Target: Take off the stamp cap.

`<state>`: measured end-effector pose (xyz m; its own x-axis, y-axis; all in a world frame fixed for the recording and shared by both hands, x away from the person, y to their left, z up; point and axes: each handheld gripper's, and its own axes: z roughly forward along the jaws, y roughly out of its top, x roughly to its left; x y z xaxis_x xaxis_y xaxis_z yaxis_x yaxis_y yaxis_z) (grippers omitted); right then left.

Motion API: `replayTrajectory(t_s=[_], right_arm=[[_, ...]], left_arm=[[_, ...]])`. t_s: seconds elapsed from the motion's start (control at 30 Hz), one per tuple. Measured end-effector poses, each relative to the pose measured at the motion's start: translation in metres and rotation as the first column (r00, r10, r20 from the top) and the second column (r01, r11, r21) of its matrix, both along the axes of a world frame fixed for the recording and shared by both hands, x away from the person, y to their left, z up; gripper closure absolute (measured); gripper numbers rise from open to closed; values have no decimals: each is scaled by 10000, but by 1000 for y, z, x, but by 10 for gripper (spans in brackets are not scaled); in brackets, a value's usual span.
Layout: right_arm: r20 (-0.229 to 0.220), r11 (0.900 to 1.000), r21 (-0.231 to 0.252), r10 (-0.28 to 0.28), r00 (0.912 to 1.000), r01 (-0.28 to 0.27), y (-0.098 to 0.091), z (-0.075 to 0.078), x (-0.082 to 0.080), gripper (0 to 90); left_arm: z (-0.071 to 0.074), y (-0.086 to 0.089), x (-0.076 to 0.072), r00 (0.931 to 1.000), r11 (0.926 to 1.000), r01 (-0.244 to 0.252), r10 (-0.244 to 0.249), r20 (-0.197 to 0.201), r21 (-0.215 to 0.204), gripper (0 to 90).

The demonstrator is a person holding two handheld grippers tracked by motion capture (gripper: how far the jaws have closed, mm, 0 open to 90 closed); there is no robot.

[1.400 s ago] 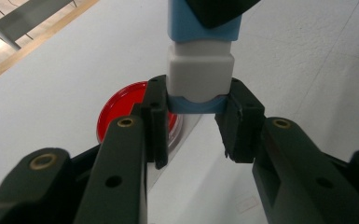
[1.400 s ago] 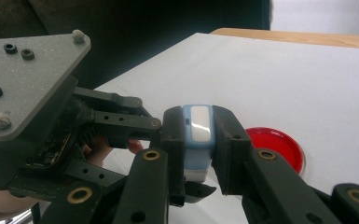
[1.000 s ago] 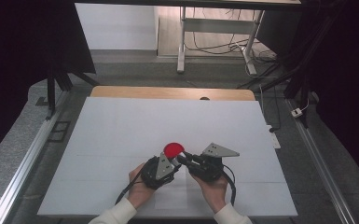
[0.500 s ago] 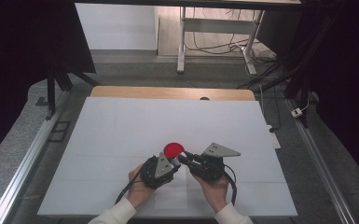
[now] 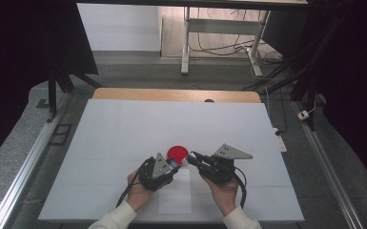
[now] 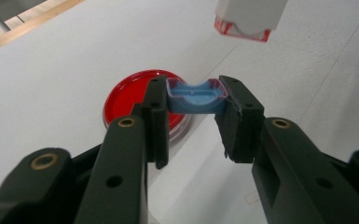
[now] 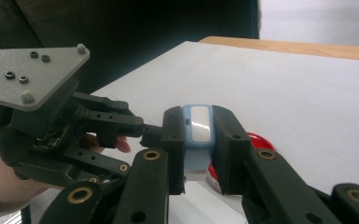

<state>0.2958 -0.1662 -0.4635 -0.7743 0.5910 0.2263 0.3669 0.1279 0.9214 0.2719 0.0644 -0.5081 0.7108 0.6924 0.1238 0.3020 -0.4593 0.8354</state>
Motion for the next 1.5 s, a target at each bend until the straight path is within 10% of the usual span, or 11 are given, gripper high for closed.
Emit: replayTrajectory(t_s=[0.6, 1.5], right_arm=[[85, 9997, -223, 109, 9999, -107, -10, -3, 6, 748], [325, 9975, -687, 212, 9992, -189, -12, -8, 9, 747]], left_arm=[[8, 23, -9, 9994, 9997, -29, 20, -355, -247, 654], [5, 115, -52, 9921, 9922, -1024, 966, -801, -710, 652]])
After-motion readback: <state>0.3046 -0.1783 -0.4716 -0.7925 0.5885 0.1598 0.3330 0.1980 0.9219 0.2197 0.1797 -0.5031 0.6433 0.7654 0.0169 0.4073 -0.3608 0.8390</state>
